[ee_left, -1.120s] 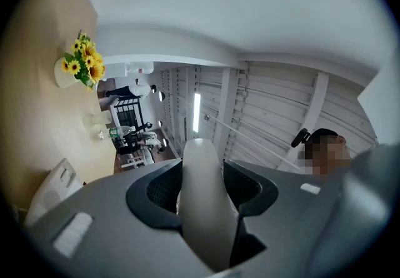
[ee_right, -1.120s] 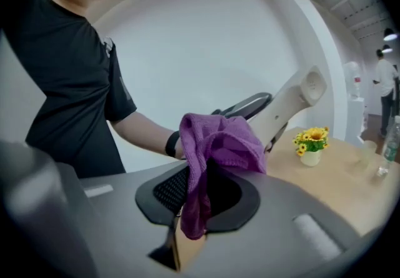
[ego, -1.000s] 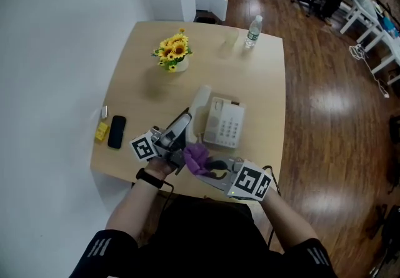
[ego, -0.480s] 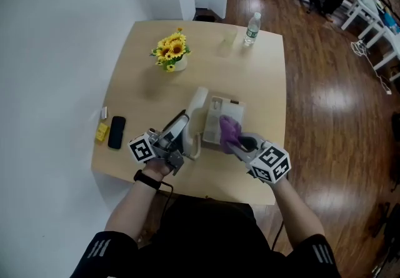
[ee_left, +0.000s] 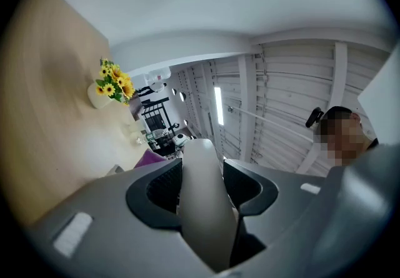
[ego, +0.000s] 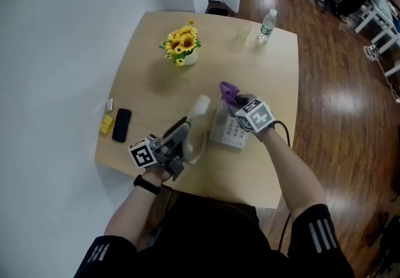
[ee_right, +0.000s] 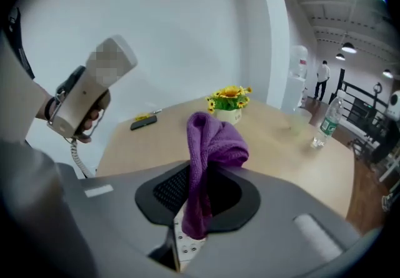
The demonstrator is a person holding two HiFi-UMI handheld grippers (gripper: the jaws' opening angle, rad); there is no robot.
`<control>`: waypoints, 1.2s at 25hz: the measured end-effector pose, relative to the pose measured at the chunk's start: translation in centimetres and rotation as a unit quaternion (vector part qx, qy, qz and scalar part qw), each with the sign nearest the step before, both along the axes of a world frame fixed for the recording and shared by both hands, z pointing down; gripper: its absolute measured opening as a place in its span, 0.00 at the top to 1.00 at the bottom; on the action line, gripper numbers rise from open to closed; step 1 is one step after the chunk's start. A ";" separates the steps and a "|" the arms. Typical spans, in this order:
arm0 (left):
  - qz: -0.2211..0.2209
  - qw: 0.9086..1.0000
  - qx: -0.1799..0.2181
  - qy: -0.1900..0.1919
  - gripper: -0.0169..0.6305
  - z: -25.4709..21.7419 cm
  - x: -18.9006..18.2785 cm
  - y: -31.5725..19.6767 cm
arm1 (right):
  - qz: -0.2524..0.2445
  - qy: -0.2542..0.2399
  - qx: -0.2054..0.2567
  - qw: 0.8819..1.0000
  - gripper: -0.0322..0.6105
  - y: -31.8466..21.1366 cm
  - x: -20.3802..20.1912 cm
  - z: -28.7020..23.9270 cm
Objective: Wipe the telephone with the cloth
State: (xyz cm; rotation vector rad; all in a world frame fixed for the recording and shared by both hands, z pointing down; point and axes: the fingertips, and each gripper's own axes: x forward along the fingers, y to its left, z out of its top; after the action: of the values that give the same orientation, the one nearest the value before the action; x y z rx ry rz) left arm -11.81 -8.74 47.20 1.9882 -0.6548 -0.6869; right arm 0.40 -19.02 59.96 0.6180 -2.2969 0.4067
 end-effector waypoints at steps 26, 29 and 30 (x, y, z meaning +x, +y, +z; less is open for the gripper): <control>-0.011 0.998 -0.046 -0.046 0.66 5.3 -2.1 -1.5 | -0.219 0.131 -0.077 0.964 0.85 17.1 -5.1 13.0; -0.008 0.997 -0.055 -0.062 0.66 6.3 -1.8 -1.8 | -0.232 0.115 -0.096 0.961 0.85 19.2 -4.8 12.5; -0.008 0.996 -0.056 -0.070 0.66 6.6 -1.7 -2.0 | -0.232 0.106 -0.097 0.962 0.85 19.8 -4.6 12.1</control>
State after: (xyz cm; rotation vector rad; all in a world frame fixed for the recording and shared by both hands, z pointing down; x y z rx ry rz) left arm -13.55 -10.78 53.81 1.9417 -0.7770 -0.5126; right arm -4.22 0.79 72.01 0.0133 -2.0791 0.3140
